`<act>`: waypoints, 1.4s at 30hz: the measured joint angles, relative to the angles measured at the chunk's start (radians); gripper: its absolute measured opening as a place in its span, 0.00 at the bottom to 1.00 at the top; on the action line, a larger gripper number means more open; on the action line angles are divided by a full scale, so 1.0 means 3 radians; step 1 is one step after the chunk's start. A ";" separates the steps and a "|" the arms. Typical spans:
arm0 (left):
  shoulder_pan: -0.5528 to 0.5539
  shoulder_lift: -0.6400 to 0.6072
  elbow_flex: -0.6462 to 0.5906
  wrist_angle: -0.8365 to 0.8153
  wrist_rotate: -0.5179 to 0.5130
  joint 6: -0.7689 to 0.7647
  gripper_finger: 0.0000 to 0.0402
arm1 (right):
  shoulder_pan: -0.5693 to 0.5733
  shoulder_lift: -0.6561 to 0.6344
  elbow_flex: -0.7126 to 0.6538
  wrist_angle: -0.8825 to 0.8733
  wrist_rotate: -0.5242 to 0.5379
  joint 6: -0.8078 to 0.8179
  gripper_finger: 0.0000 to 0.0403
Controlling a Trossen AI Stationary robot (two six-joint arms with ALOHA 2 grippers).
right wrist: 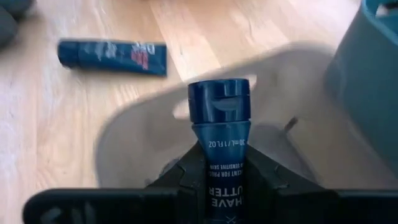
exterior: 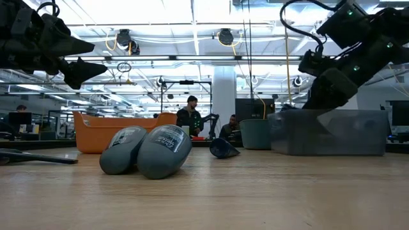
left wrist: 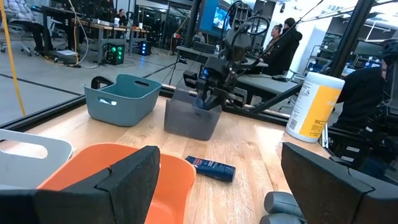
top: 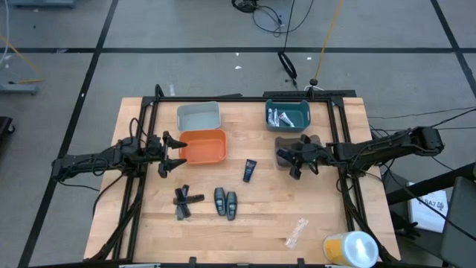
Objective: Pick & Place Travel size toiletries
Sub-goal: Put the blue shaving cream into the black bin
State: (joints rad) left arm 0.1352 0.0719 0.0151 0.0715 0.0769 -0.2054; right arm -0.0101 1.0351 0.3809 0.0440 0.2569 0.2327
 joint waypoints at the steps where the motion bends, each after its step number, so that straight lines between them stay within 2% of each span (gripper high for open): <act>1: -0.0001 -0.0001 0.0000 0.0000 0.0000 0.0000 0.82 | 0.0000 0.0000 -0.0001 0.0060 -0.0001 -0.0038 0.15; 7: 0.0000 -0.0001 0.0000 0.0000 0.0000 0.0000 0.82 | -0.0066 0.0069 0.0000 0.0307 -0.0096 -0.0118 0.15; 12: -0.0001 -0.0001 0.0000 -0.0001 0.0000 0.0000 0.82 | -0.0168 0.0341 0.0000 0.0582 -0.0253 -0.0119 0.15; 23: -0.0001 0.0000 0.0000 -0.0001 0.0000 0.0000 0.82 | -0.0382 0.0676 -0.0001 0.1136 -0.0257 -0.0128 0.15; 30: 0.0000 0.0000 0.0000 -0.0001 0.0000 0.0000 0.82 | -0.0430 0.0685 -0.0001 0.1158 -0.0276 -0.0127 0.15; 35: -0.0001 0.0000 0.0000 -0.0001 0.0000 0.0000 0.82 | -0.0416 0.0685 0.0000 0.0897 -0.0485 -0.0112 0.15; 42: -0.0001 0.0000 0.0000 -0.0001 0.0000 0.0000 0.82 | -0.0420 0.0672 -0.0001 0.0731 -0.0419 -0.0025 0.16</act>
State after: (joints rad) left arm 0.1349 0.0719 0.0151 0.0711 0.0769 -0.2054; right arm -0.1360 1.2369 0.3807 0.2634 0.1310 0.2253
